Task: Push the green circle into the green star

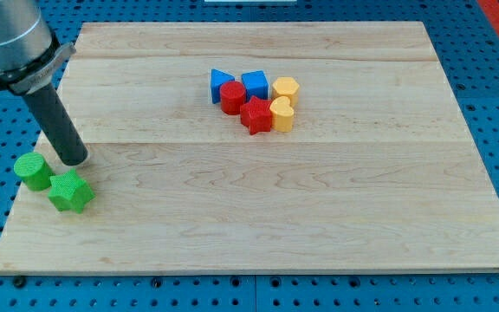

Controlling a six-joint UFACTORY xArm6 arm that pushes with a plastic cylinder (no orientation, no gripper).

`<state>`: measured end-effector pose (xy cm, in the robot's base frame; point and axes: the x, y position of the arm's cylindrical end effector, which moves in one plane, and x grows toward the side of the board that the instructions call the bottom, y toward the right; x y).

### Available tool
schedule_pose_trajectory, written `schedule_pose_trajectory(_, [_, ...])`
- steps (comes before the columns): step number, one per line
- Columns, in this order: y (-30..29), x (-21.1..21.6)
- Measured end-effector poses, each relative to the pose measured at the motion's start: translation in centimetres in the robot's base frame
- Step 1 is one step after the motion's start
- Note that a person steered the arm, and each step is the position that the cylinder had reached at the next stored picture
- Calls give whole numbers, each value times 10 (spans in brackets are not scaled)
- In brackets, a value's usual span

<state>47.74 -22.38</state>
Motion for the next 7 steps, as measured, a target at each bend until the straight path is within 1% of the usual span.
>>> schedule_pose_trajectory(1, [-47, -34])
schedule_pose_trajectory(2, [-80, -37])
schedule_pose_trajectory(3, [-38, 13])
schedule_pose_trajectory(4, [-17, 26])
schedule_pose_trajectory(5, [-3, 11])
schedule_pose_trajectory(6, [-3, -19])
schedule_pose_trajectory(7, [-3, -19])
